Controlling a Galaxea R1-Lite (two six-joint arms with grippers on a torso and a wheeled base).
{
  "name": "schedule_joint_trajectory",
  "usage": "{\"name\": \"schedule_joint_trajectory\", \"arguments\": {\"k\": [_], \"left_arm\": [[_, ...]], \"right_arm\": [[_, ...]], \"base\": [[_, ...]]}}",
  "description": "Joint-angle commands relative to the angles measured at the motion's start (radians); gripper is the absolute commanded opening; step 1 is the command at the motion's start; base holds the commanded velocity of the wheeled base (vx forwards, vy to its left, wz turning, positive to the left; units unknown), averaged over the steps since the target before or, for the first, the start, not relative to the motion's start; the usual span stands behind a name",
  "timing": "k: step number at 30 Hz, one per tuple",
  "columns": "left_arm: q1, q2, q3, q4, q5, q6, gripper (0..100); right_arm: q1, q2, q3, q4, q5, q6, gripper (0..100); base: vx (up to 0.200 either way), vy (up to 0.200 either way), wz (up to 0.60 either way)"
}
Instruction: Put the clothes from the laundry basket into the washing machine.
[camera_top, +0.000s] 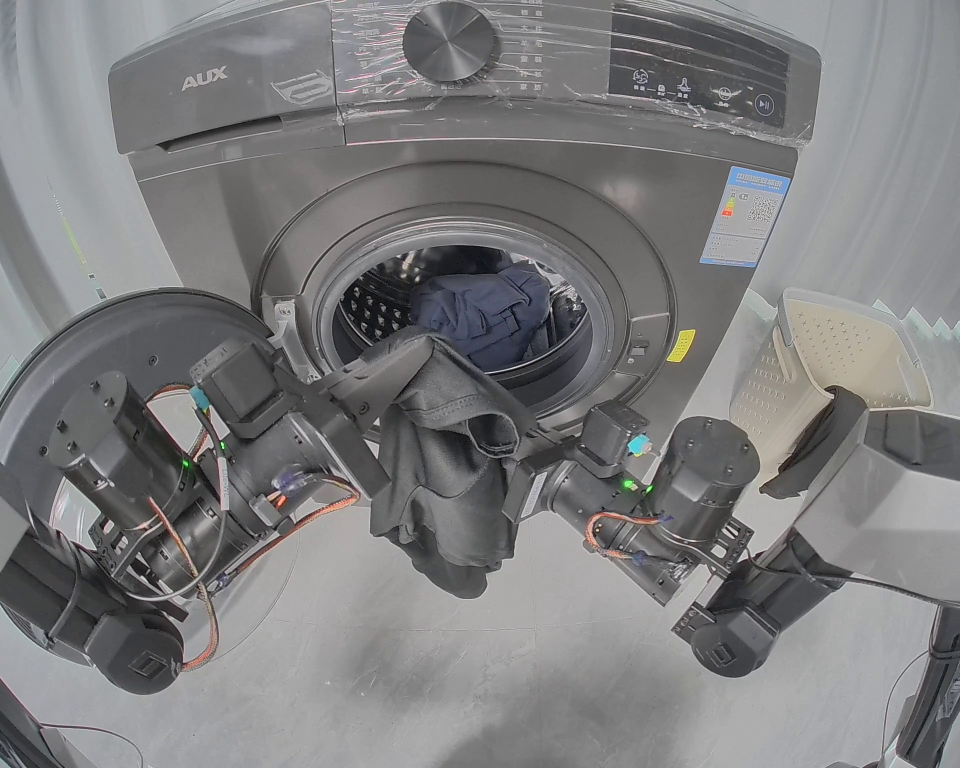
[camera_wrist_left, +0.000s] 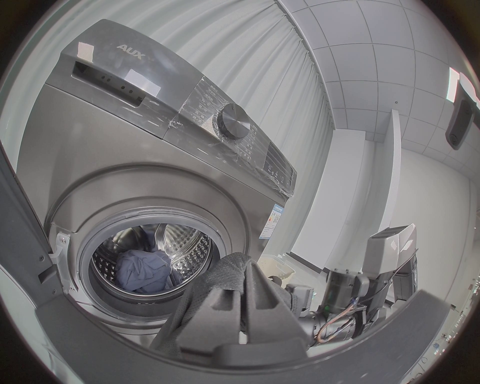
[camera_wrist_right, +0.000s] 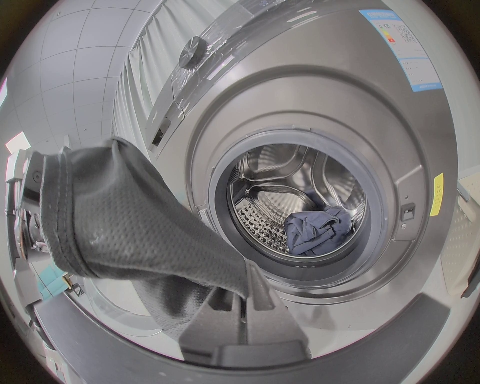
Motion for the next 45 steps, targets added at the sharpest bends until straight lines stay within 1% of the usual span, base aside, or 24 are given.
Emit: {"name": "schedule_joint_trajectory", "arguments": {"k": [1, 4, 6, 9, 10, 11, 12, 13, 16, 17, 19, 25, 30, 31, 38, 41, 42, 45], "left_arm": [[0.001, 0.019, 0.004, -0.001, 0.001, -0.009, 0], [-0.002, 0.027, 0.009, -0.001, 0.001, -0.026, 0], [-0.005, 0.030, 0.010, -0.001, 0.001, -0.026, 0], [-0.013, 0.027, 0.035, -0.002, 0.001, -0.018, 0], [-0.014, 0.025, 0.041, -0.002, 0.001, -0.016, 0], [-0.022, 0.018, 0.070, -0.002, -0.005, -0.015, 100], [-0.030, 0.014, 0.083, -0.001, -0.011, -0.024, 100], [-0.036, 0.018, 0.089, -0.001, -0.014, -0.027, 100], [-0.057, 0.060, 0.090, -0.001, -0.013, -0.027, 100], [-0.069, 0.079, 0.093, -0.001, -0.005, -0.026, 100], [-0.085, 0.108, 0.095, -0.001, 0.000, -0.027, 100], [-0.086, 0.206, 0.101, -0.002, -0.005, -0.027, 100], [-0.086, 0.263, 0.104, -0.002, -0.006, -0.015, 100], [-0.086, 0.281, 0.107, -0.004, -0.006, -0.009, 100], [-0.083, 0.327, 0.124, -0.004, -0.002, -0.001, 100], [-0.088, 0.344, 0.136, -0.004, -0.003, 0.010, 100], [-0.088, 0.355, 0.147, -0.005, -0.006, 0.025, 100], [-0.088, 0.386, 0.155, -0.007, -0.008, 0.063, 100]], "right_arm": [[0.003, -0.108, 0.078, 0.000, 0.000, -0.004, 0], [0.005, -0.234, 0.193, 0.011, 0.003, -0.004, 0], [0.009, -0.282, 0.247, 0.012, 0.010, -0.004, 0], [0.037, -0.369, 0.368, 0.009, 0.024, -0.002, 0], [0.040, -0.377, 0.377, 0.009, 0.026, -0.002, 0], [0.052, -0.417, 0.419, 0.006, 0.032, -0.001, 0], [0.055, -0.438, 0.434, 0.006, 0.033, -0.001, 0], [0.054, -0.455, 0.439, 0.003, 0.035, -0.001, 0], [0.043, -0.475, 0.425, 0.006, 0.059, -0.007, 0], [0.041, -0.478, 0.419, 0.004, 0.064, -0.010, 0], [0.041, -0.481, 0.403, 0.001, 0.066, -0.014, 0], [0.040, -0.515, 0.362, 0.001, 0.064, -0.013, 0], [0.040, -0.516, 0.351, 0.001, 0.063, -0.013, 0], [0.038, -0.516, 0.353, 0.001, 0.063, -0.013, 0], [0.037, -0.513, 0.339, 0.000, 0.059, -0.013, 0], [0.017, -0.507, 0.318, 0.003, 0.052, -0.011, 0], [0.003, -0.506, 0.302, 0.004, 0.052, -0.011, 0], [-0.003, -0.504, 0.288, 0.004, 0.052, -0.010, 0]], "base": [[0.000, 0.000, 0.00], [0.000, 0.000, 0.00], [0.000, 0.000, 0.00], [0.000, 0.000, 0.00], [0.000, 0.000, 0.00], [0.000, 0.000, 0.00], [0.000, 0.000, 0.00], [0.000, 0.000, 0.00], [0.000, 0.000, 0.00], [0.000, 0.000, 0.00], [0.000, 0.000, 0.00], [0.000, 0.000, 0.00], [0.000, 0.000, 0.00], [0.000, 0.000, 0.00], [0.000, 0.000, 0.00], [0.000, 0.000, 0.00], [0.000, 0.000, 0.00], [0.000, 0.000, 0.00]]}}
